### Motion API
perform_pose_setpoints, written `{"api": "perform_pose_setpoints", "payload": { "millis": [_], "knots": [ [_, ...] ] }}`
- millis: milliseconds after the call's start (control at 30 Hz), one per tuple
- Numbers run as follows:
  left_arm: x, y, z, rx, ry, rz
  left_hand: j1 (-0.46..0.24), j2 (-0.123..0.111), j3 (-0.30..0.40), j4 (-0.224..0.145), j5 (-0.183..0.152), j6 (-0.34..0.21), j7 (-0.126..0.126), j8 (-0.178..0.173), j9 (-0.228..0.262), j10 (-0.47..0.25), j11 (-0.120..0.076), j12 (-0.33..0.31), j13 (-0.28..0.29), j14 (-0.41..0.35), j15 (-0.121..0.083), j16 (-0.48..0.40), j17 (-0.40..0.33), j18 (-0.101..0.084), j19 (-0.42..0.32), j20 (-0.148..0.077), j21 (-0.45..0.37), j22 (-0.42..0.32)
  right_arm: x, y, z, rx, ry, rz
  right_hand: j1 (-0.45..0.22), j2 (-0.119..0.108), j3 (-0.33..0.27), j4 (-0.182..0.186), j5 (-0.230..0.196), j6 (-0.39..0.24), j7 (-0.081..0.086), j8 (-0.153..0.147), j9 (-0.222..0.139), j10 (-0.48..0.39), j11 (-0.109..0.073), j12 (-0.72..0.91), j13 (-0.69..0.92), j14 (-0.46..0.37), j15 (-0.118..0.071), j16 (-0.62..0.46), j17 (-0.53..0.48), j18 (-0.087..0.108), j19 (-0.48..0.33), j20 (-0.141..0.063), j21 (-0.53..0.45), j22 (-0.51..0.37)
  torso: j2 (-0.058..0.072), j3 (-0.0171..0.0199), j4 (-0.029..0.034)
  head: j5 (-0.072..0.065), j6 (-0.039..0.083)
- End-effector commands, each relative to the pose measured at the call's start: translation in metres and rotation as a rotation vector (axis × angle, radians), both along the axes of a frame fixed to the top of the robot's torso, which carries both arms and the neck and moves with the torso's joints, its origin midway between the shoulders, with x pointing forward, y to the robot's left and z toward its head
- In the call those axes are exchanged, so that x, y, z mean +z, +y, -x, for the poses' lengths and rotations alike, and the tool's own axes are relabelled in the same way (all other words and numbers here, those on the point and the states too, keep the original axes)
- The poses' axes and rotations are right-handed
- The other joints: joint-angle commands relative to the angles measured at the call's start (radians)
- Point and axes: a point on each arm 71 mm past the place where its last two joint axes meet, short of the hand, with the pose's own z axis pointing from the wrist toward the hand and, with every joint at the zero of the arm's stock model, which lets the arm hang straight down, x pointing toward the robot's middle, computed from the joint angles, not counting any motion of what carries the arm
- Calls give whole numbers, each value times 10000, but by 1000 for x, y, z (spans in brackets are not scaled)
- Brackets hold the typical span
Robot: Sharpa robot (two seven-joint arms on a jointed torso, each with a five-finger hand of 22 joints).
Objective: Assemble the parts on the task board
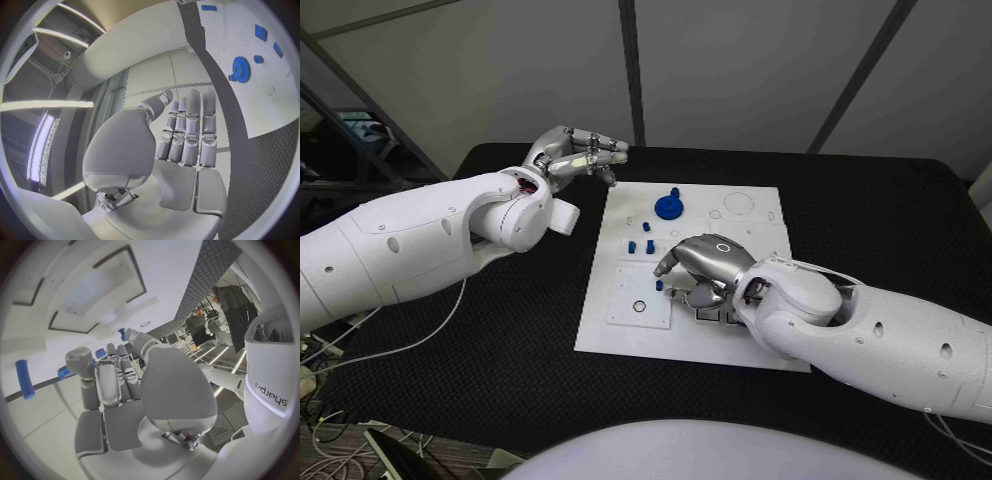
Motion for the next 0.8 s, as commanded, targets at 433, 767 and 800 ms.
{"api": "perform_pose_setpoints", "payload": {
  "millis": [433, 767, 800],
  "knots": [
    [1, 0, 0, -161, -44, 85, -14, 117, -66, 14, -17, -32, 26, -45, -15, -104, -16, 41, 2, 32, 61, -68, -32, 125, -11, 58, -64, -20, 43, -55, -23, -1290, -374, -698, 35, -47, -253, 48, 16, 86, -208, 25, 34, 56, -116, 425, 46, 301, -13, 141, 199, 68, 77, -29, 1, 75, -1, -19, -12, -343, 294],
    [0, -3, -1, -237, -87, 128, -1, 120, -65, 7, -15, -32, 22, -45, -14, -109, -18, 44, 2, 35, 59, -73, -37, 127, -11, 58, -67, -21, 43, -82, -40, -1867, -585, 639, -20, -156, -544, 129, -46, 60, -363, -1, 25, -65, -207, 579, 19, 356, -84, 252, 325, 51, 171, -95, 36, 119, 2, -2, -14, -456, 396],
    [0, -3, -1, -243, -87, 131, -1, 120, -65, 7, -15, -32, 22, -45, -14, -109, -18, 44, 2, 35, 59, -73, -37, 127, -11, 58, -67, -21, 42, -83, -40, -1895, -575, 724, -11, -151, -554, 132, -48, 60, -377, 0, 26, -63, -216, 595, 21, 355, -90, 250, 320, 50, 178, -99, 40, 126, 1, -13, -4, -473, 399]
  ]
}}
